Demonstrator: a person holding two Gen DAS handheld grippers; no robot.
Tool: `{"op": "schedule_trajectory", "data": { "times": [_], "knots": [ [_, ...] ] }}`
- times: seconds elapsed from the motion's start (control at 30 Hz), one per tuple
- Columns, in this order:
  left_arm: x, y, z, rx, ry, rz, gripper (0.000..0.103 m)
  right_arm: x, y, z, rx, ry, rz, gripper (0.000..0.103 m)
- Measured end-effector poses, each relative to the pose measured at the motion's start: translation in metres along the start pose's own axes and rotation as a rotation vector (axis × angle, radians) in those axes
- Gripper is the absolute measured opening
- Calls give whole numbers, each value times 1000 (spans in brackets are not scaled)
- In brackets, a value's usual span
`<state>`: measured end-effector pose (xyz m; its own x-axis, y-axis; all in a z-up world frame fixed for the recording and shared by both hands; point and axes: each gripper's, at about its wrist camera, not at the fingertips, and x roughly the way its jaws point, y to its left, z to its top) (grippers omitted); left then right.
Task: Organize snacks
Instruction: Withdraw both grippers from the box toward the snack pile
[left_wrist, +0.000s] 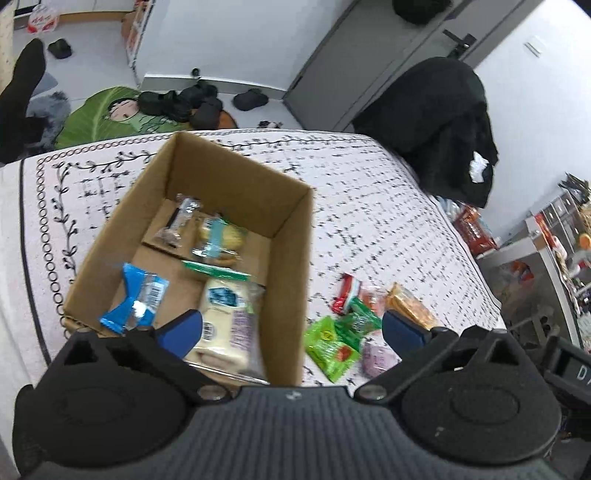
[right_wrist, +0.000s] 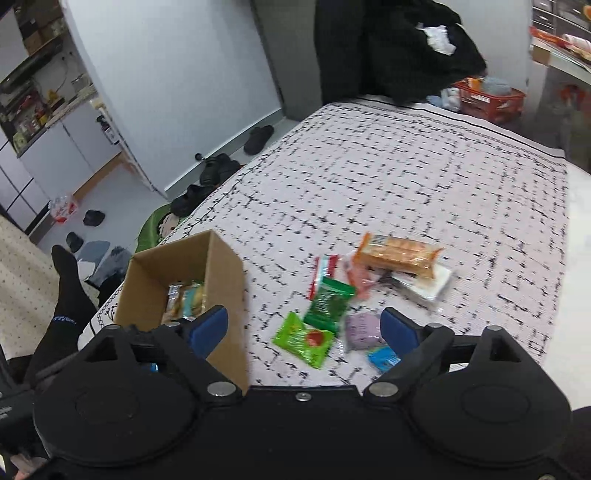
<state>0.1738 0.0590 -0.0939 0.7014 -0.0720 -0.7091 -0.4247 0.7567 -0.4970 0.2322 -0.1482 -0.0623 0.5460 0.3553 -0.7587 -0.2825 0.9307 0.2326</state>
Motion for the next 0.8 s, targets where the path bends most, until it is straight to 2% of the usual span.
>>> {"op": "schedule_trajectory", "data": {
  "times": [0.23, 0.53, 0.8],
  "knots": [
    [-2, -17, -7, 45, -11, -9, 103, -8, -27, -4, 22, -21, -5, 103],
    [2, -38, -18, 112, 13, -39, 103, -8, -56, -12, 60, -28, -4, 103],
    [10, -54, -28, 166, 43, -18, 103, 0, -81, -17, 81, -11, -1, 103]
  ]
}}
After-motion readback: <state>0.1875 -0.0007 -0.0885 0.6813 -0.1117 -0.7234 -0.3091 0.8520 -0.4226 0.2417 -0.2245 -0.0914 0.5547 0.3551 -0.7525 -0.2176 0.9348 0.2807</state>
